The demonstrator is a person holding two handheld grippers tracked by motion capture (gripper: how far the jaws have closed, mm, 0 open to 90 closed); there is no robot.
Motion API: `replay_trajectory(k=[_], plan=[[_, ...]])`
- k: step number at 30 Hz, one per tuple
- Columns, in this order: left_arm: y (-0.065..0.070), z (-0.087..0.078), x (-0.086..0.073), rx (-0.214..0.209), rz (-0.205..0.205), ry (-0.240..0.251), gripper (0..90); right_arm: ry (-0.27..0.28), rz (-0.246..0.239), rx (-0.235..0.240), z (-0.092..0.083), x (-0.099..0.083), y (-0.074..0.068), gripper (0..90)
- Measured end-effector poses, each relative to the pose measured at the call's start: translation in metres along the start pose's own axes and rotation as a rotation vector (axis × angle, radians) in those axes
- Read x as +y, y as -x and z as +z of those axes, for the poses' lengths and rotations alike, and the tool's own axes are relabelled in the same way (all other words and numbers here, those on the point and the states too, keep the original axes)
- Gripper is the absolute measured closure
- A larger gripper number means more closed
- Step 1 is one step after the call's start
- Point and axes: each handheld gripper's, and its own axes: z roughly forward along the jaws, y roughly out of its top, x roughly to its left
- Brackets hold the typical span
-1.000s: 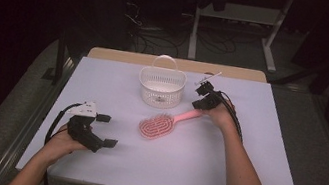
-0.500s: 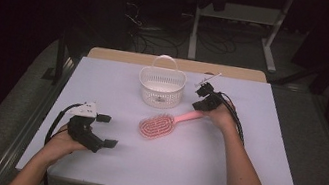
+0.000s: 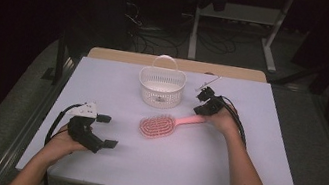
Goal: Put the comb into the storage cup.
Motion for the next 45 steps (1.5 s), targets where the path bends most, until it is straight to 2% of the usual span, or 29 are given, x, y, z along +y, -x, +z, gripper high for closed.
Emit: replay_trajectory(k=[21, 38, 45], plan=[[0.001, 0.001, 0.0, -0.002, 0.002, -0.002, 0.0, -0.016, -0.037, 0.021, -0.017, -0.024, -0.015, 88.7], [0.001, 0.002, 0.0, -0.004, 0.0, -0.006, 0.0, 0.003, -0.043, 0.053, -0.028, -0.046, -0.027, 88.7], [0.001, 0.002, 0.0, -0.005, -0.001, -0.006, 0.0, 0.009, -0.063, 0.066, -0.034, -0.052, -0.034, 88.7]])
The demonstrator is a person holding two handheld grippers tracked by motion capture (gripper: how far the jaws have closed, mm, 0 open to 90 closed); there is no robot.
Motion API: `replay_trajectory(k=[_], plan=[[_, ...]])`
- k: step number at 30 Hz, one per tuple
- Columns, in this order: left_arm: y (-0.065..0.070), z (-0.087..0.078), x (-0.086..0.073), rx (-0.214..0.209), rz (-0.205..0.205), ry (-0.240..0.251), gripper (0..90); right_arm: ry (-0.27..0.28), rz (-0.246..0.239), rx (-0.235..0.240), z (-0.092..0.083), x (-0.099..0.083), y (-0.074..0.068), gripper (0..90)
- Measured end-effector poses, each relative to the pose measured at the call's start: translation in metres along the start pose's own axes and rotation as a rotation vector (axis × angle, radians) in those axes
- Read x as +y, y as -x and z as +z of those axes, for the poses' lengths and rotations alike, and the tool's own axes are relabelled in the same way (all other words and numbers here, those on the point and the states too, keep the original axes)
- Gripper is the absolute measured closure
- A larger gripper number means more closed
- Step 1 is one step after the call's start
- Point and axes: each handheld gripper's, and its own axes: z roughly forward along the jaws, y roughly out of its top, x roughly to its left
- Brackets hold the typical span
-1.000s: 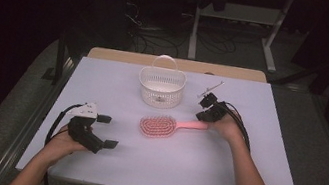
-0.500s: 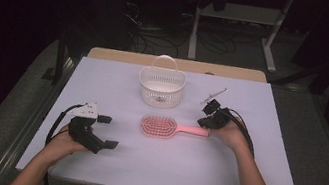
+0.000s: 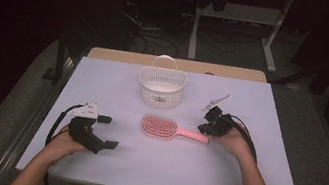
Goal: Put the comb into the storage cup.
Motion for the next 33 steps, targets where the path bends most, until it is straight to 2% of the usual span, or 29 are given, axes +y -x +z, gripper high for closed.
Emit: replay_trajectory(k=[14, 33], plan=[[0.001, 0.001, 0.0, -0.001, 0.003, -0.003, 0.0, 0.007, -0.019, 0.027, -0.005, -0.016, -0.018, 88.7], [0.002, 0.0, 0.001, -0.003, 0.006, -0.001, 0.0, 0.002, -0.058, 0.062, -0.008, -0.03, -0.046, 88.7]])
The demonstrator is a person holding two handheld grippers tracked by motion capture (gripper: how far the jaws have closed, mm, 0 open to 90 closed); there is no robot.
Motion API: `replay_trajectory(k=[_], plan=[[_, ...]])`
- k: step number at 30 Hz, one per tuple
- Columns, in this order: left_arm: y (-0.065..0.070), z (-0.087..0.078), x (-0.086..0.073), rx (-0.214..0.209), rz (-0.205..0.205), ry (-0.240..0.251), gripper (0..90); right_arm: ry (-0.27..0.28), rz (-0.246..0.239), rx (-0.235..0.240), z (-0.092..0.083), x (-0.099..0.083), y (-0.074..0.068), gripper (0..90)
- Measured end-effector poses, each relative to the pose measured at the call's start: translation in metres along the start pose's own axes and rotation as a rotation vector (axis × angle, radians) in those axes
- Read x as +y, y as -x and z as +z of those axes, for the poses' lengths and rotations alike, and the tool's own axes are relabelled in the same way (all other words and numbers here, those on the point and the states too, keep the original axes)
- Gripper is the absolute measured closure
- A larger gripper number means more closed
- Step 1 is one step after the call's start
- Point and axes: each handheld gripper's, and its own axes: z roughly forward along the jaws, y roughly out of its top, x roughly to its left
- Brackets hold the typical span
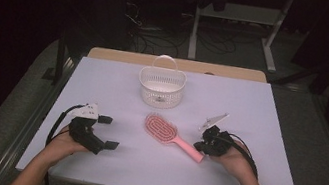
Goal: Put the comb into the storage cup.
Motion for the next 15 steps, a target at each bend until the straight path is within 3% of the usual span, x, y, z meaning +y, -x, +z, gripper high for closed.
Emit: replay_trajectory(k=[5, 11, 15], plan=[[0.0, 0.0, 0.0, -0.001, 0.004, -0.001, 0.0, 0.017, 0.01, 0.003, -0.001, -0.001, 0.0, 88.7], [0.001, 0.0, 0.0, 0.0, 0.005, -0.003, 0.0, 0.092, 0.033, 0.004, -0.016, -0.001, 0.003, 88.4], [0.001, -0.001, 0.0, 0.001, 0.001, 0.005, 0.0, 0.158, 0.062, 0.01, -0.029, -0.005, 0.005, 75.6]])
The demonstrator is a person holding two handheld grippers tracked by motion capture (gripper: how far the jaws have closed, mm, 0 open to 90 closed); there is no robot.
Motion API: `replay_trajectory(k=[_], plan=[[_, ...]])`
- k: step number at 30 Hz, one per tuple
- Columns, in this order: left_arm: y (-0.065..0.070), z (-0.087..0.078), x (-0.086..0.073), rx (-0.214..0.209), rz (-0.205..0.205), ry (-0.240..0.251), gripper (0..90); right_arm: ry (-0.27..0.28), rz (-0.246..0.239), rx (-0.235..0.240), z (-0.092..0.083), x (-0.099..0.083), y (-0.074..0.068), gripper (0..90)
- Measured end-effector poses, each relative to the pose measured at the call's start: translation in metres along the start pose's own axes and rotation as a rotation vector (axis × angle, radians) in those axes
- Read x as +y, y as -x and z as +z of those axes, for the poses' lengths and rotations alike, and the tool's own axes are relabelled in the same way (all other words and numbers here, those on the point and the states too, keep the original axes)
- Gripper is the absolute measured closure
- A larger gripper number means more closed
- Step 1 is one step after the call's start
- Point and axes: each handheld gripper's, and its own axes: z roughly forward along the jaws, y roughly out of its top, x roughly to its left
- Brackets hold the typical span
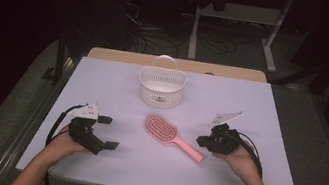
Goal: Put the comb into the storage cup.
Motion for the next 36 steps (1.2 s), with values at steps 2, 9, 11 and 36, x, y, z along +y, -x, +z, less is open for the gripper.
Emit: replay_trajectory(k=[2, 9, 11, 36], plan=[[0.0, 0.0, 0.0, 0.0, 0.0, 0.0, 0.0, 0.038, 0.009, -0.009, -0.006, -0.002, 0.0, 66.3], [0.0, 0.0, 0.0, -0.001, 0.002, -0.002, 0.0, 0.143, 0.032, -0.047, -0.022, -0.02, 0.001, 32.6], [0.0, 0.001, 0.0, -0.001, 0.003, -0.002, 0.0, 0.168, 0.047, -0.049, -0.025, -0.025, 0.001, 25.1], [0.0, 0.0, -0.004, -0.023, 0.003, 0.023, 0.0, 0.274, 0.084, -0.059, -0.037, -0.055, -0.003, 0.0]])
